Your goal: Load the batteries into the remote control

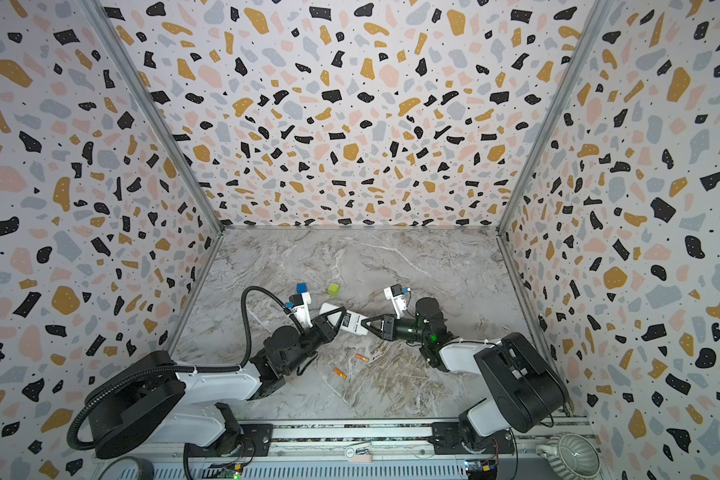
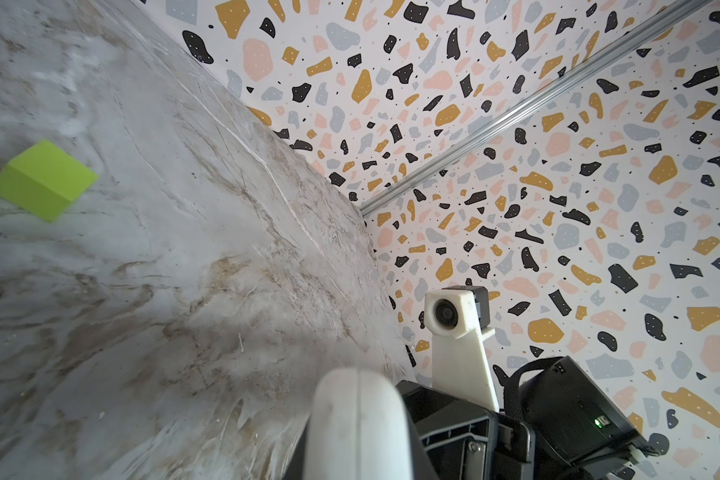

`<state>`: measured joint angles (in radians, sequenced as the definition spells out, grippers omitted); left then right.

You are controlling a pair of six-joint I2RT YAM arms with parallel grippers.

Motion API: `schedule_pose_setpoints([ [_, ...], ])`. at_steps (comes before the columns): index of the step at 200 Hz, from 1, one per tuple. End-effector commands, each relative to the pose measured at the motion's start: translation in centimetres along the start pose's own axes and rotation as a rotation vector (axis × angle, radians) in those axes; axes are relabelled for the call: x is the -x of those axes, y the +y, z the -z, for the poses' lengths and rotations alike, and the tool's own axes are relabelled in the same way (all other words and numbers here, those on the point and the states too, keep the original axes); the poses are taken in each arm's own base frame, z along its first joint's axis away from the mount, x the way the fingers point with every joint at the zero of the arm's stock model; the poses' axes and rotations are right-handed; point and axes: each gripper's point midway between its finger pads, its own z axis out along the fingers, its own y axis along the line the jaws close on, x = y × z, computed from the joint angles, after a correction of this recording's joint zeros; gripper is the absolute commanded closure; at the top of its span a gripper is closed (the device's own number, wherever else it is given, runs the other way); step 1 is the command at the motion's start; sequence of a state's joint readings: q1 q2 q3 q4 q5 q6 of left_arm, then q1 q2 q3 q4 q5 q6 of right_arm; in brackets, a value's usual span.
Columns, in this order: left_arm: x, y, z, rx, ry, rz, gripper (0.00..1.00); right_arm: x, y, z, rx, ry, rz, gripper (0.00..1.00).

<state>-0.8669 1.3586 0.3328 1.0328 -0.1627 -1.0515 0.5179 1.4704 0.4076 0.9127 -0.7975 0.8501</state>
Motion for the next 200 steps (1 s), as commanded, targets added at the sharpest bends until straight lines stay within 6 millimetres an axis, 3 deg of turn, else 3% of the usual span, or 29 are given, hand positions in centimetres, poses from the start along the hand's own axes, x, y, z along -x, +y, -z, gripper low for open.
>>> schedule_pose_setpoints([
  [1, 0.2, -0.5, -0.1, -0.018, -0.019, 0.003, 1.0, -0.4, 1.3, 0.3, 0.042, 0.013, 0.069, 0.74],
  [70, -0.4, 0.4, -0.8, 0.011, -0.008, -0.006, 1.0, -0.4, 0.0, 1.1, 0.008, -0.009, 0.058, 0.78],
  [180, -1.0, 1.3, -1.7, 0.026, 0.005, -0.002, 1.0, -0.9, -2.4, 2.0, -0.068, -0.007, 0.043, 0.92],
  [200, -1.0, 1.8, -1.6, 0.035, 0.005, 0.005, 1.0, -0.7, -2.0, 2.2, -0.05, -0.014, 0.05, 0.93],
])
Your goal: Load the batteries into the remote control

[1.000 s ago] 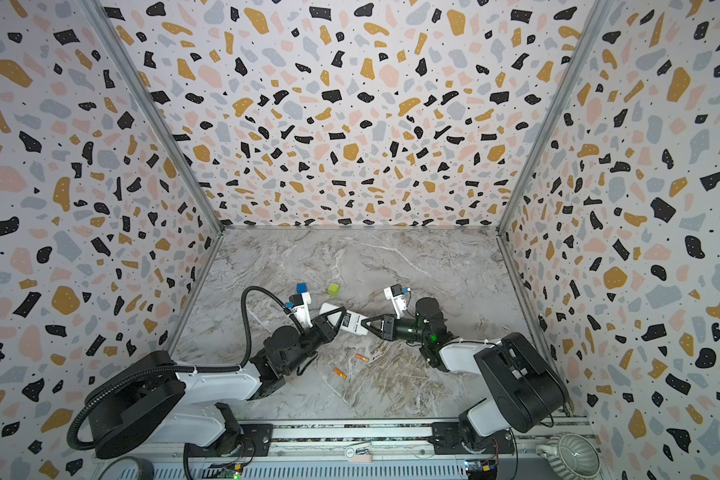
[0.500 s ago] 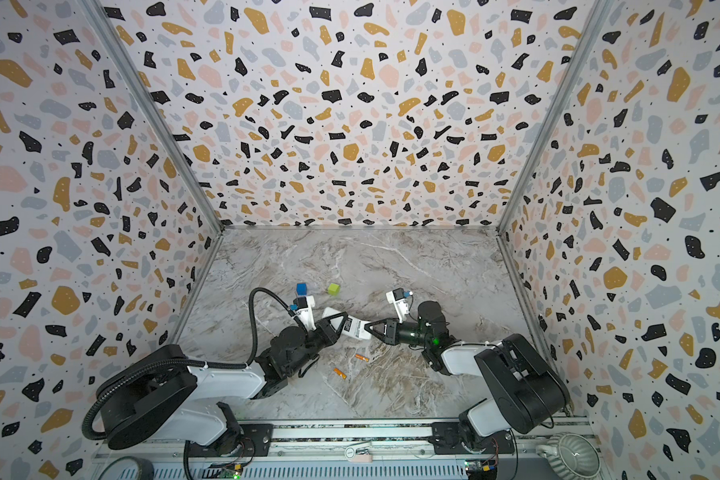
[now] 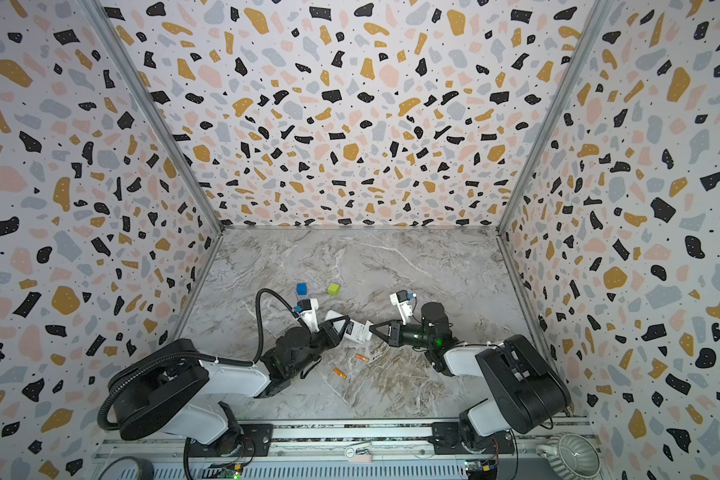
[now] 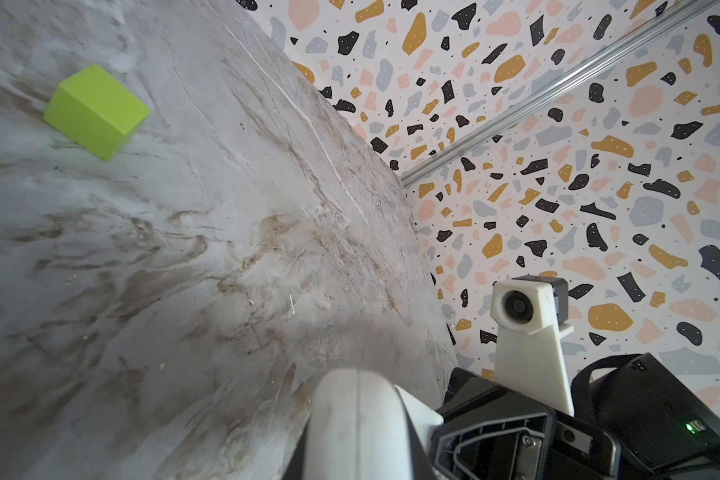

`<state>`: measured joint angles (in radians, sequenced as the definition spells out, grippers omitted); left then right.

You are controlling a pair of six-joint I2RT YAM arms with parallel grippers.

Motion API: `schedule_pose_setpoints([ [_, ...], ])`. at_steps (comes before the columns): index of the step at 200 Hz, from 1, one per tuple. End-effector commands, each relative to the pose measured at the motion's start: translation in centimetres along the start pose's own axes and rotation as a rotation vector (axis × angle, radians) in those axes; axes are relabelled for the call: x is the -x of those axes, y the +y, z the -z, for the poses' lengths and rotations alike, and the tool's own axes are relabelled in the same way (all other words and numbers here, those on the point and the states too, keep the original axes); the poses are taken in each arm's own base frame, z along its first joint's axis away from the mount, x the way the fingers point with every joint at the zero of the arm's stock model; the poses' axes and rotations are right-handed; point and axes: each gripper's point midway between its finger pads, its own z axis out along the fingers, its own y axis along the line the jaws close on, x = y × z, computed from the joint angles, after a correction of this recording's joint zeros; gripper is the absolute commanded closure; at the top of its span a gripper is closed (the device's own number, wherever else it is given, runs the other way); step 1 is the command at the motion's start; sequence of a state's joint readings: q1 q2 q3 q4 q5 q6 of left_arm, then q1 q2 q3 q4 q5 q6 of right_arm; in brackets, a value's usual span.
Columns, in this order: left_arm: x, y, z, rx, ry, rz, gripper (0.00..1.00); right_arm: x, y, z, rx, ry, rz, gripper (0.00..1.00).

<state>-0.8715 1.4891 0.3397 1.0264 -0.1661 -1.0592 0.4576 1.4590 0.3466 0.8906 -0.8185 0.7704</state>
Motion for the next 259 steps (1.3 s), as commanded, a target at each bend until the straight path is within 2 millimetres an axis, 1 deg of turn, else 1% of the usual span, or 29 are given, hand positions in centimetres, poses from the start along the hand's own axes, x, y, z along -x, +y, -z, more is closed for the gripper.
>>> schedule_pose_setpoints([
  [1, 1.7, -2.0, -0.3, -0.073, -0.062, 0.021, 1.0, 0.4, 0.2, 0.5, 0.003, -0.016, 0.034, 0.94],
  [27, 1.9, -0.8, 0.0, -0.042, -0.07, 0.016, 1.0, 0.3, 0.9, 0.7, 0.027, -0.011, 0.053, 0.95],
  [40, 2.1, -0.1, 0.2, -0.023, -0.073, 0.008, 1.0, 0.0, 0.8, 0.9, 0.018, -0.011, 0.058, 0.95],
  [61, 2.3, 1.0, 0.5, 0.015, -0.073, -0.011, 1.0, -0.6, -0.2, 1.0, -0.031, 0.003, 0.055, 0.96],
  [78, 2.5, 1.4, 0.8, 0.023, -0.073, -0.017, 1.0, -1.1, -1.3, 1.1, -0.078, 0.011, 0.05, 0.97],
  [96, 2.7, 1.5, 1.1, 0.031, -0.074, -0.026, 1.0, -1.6, -2.2, 0.9, -0.1, 0.028, 0.037, 0.97],
  [126, 3.1, 1.8, 1.8, 0.055, -0.082, -0.049, 1.0, -2.4, -3.1, 0.5, -0.099, 0.053, 0.021, 0.97],
  [144, 3.3, 2.0, 2.3, 0.07, -0.089, -0.057, 1.0, -3.0, -3.9, 0.4, -0.117, 0.074, 0.004, 0.97],
  [182, 3.1, 2.5, 2.6, 0.089, -0.079, -0.066, 1.0, -3.5, -4.9, 0.2, -0.137, 0.087, -0.014, 0.97],
  [216, 3.2, 2.3, 2.6, 0.084, -0.08, -0.07, 1.0, -3.7, -6.0, 0.7, -0.157, 0.082, -0.049, 0.94],
  [259, 3.4, 1.9, 2.3, 0.083, -0.079, -0.081, 1.0, -3.7, -6.8, 1.4, -0.171, 0.073, -0.068, 0.89],
])
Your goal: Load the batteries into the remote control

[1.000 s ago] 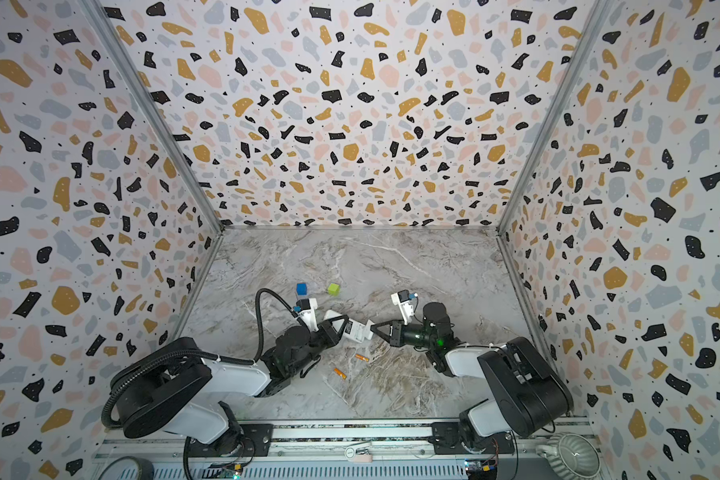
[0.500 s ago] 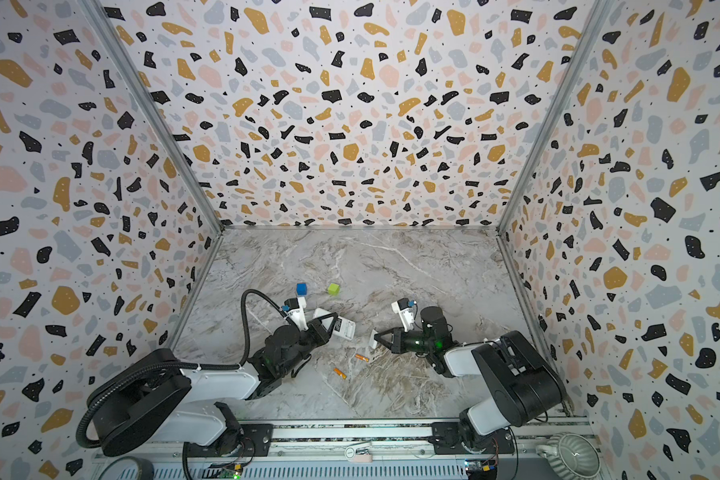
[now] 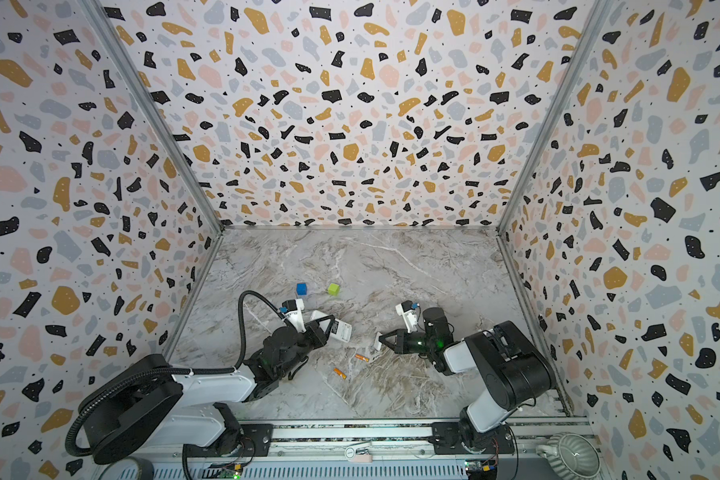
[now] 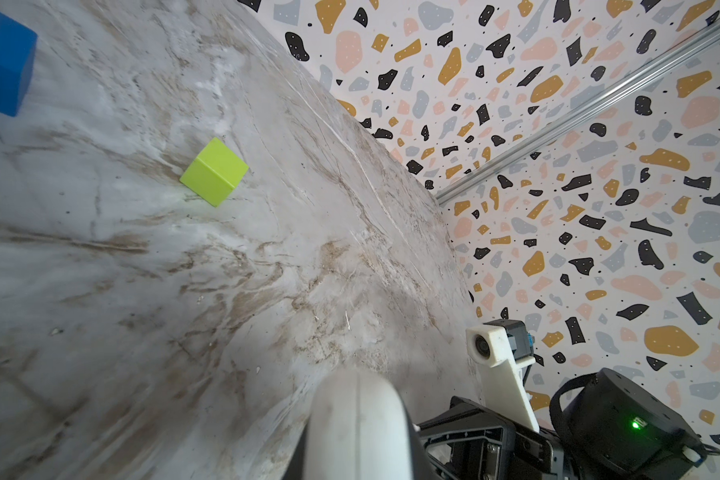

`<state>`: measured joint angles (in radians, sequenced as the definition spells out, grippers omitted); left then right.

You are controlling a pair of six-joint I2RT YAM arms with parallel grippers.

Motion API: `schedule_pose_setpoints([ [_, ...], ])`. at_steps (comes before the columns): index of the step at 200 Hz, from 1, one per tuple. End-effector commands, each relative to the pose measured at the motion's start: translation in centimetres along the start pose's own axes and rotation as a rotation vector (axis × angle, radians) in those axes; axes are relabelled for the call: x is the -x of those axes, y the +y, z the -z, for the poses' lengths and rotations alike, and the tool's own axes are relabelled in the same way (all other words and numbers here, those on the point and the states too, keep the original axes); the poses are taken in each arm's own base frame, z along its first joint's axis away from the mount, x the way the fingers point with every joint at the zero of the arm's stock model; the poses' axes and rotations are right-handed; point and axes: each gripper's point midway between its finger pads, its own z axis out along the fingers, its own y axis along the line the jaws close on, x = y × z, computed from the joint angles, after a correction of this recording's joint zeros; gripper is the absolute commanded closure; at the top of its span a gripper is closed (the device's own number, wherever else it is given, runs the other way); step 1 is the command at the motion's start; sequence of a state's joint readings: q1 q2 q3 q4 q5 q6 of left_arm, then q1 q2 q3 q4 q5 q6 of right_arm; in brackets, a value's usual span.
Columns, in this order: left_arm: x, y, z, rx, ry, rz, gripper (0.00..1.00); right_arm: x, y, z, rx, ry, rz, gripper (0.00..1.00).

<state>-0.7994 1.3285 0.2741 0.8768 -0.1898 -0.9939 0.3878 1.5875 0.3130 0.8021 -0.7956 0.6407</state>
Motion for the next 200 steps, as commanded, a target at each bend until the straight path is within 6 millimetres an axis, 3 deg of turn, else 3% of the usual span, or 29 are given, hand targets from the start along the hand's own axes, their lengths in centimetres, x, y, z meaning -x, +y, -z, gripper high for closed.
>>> schedule_pose_setpoints([
  [1, 1.0, -0.7, 0.0, -0.014, -0.034, -0.021, 1.0, -0.4, -0.6, 0.3, -0.012, 0.002, 0.005, 0.88],
  [32, 1.0, -0.8, -0.2, -0.017, -0.033, -0.021, 1.0, -0.3, -1.4, 0.9, -0.033, -0.012, -0.018, 0.74],
  [59, 0.9, -0.8, -0.2, -0.019, -0.033, -0.016, 1.0, -0.1, -1.9, 1.4, -0.053, -0.029, -0.026, 0.68],
  [127, 0.5, 0.2, 0.0, 0.016, -0.016, -0.021, 1.0, 1.3, -2.4, 2.7, -0.189, -0.058, 0.051, 0.34],
  [148, 0.2, 0.8, 0.1, 0.031, -0.012, -0.022, 1.0, 1.6, -1.9, 3.0, -0.229, -0.065, 0.09, 0.27],
  [200, -0.7, 1.6, -0.1, 0.04, 0.008, -0.021, 1.0, 1.6, 0.0, 1.3, -0.277, -0.022, 0.196, 0.19],
])
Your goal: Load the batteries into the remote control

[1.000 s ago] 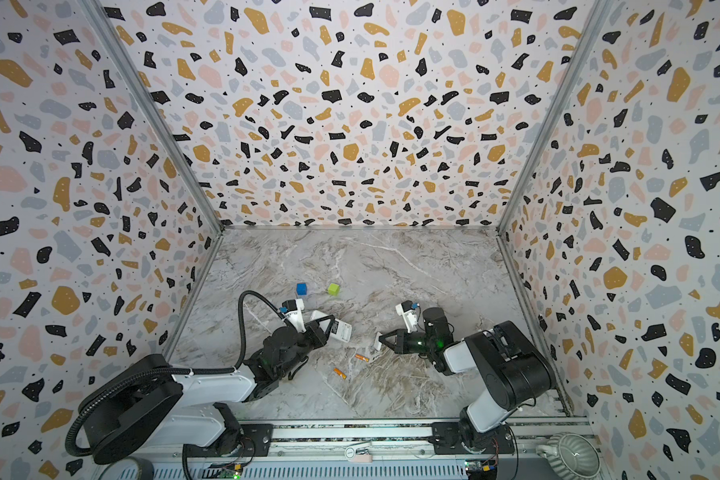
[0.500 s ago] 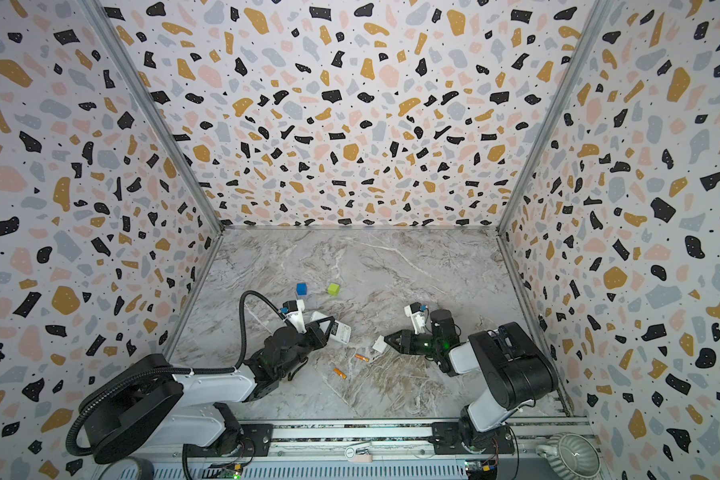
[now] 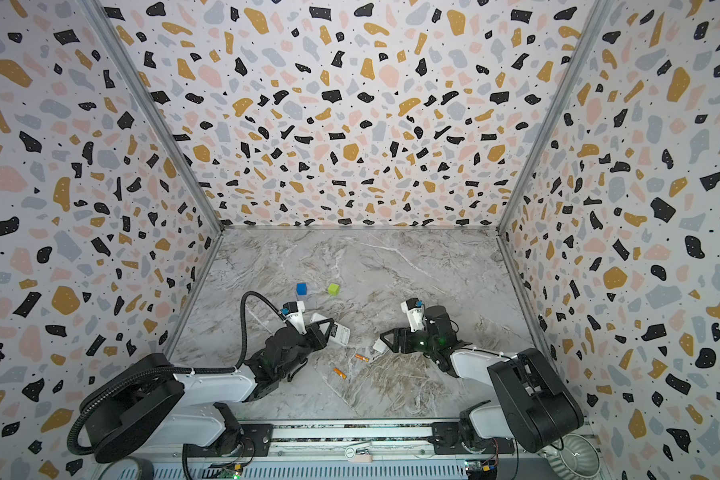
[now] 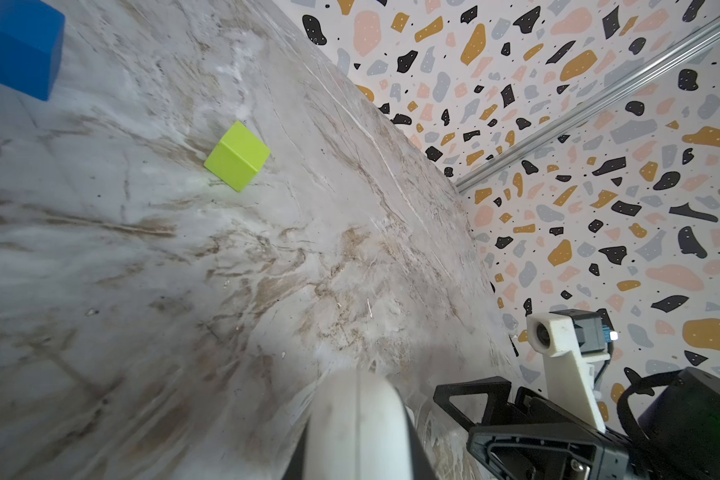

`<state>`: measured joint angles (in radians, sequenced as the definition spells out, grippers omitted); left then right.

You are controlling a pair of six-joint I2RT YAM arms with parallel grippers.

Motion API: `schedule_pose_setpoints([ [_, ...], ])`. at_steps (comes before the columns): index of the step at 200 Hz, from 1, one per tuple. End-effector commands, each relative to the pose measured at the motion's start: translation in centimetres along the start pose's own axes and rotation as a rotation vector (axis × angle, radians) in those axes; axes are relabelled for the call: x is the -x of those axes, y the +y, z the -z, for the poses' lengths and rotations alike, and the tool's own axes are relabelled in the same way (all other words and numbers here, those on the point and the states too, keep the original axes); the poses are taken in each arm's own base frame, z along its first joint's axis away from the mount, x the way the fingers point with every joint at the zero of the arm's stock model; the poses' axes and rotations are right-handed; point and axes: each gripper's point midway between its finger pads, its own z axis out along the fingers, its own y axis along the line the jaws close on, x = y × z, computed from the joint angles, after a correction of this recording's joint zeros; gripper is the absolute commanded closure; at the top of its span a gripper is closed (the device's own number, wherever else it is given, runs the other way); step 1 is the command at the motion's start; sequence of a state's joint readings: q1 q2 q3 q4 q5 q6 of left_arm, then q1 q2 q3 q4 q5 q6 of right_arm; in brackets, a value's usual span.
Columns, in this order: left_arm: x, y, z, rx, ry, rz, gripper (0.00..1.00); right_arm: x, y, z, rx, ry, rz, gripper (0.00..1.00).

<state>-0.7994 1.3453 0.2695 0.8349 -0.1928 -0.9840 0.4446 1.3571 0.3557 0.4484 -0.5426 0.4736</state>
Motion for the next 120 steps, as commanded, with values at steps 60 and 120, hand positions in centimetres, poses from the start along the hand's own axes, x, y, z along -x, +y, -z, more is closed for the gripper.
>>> schedule_pose_setpoints([
  [60, -0.9, 1.3, -0.4, 0.014, 0.01, -0.001, 1.0, 1.3, 1.9, -0.1, -0.077, -0.007, 0.146, 0.17],
  [120, -1.4, 2.2, -0.5, 0.044, 0.024, -0.003, 1.0, 1.5, 2.2, -0.1, -0.067, -0.017, 0.16, 0.17],
])
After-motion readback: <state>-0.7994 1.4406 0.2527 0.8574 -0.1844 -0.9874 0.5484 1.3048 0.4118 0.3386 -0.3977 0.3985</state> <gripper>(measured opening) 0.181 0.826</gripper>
